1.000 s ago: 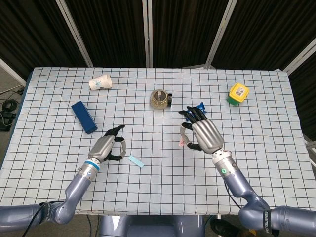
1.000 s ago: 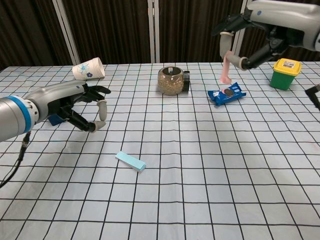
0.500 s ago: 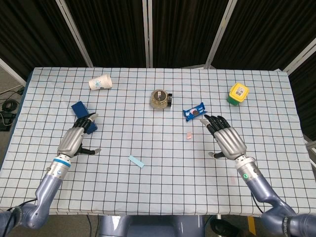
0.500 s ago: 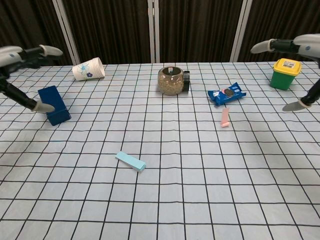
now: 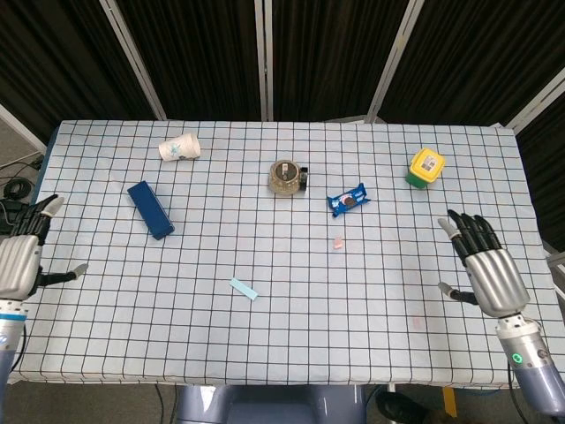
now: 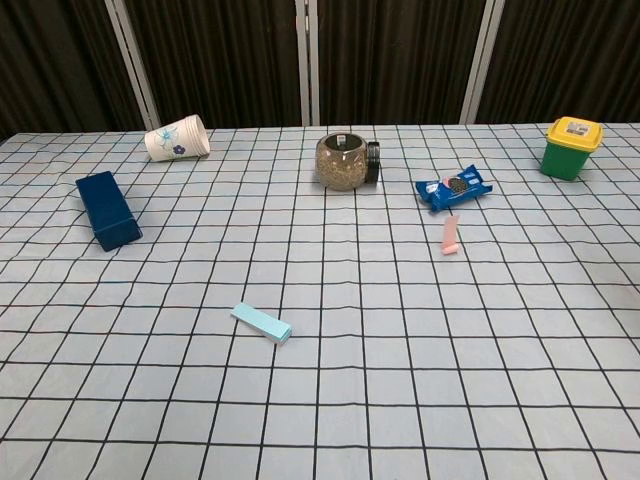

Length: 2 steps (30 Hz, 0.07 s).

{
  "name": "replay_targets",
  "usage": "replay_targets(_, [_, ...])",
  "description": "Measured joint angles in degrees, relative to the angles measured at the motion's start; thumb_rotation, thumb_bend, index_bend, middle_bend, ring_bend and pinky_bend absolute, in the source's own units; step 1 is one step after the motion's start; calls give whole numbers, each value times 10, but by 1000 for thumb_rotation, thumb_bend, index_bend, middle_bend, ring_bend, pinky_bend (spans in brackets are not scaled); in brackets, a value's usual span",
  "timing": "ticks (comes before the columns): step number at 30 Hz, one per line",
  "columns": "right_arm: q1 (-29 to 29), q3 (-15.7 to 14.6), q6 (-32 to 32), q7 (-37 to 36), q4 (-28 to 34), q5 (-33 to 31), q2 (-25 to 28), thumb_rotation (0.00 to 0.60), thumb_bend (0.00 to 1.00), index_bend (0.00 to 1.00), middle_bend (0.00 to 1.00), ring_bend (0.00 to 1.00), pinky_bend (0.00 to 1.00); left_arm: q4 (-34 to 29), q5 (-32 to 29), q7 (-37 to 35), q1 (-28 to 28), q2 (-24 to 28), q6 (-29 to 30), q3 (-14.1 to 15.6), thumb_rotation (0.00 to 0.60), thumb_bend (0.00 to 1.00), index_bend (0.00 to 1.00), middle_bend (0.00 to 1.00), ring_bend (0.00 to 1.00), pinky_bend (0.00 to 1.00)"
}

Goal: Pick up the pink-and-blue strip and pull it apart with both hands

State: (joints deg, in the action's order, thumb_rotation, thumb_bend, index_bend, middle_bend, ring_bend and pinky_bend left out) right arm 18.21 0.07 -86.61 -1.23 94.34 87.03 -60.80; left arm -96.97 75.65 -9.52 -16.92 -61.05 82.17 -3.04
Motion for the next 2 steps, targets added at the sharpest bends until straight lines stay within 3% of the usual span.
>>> replay_targets(2, [-19,-3,-24,-3,-5,4,2,600,0,0,0,0,0,-6,11,-4,19,14,17,11,600,0,0,0,0,0])
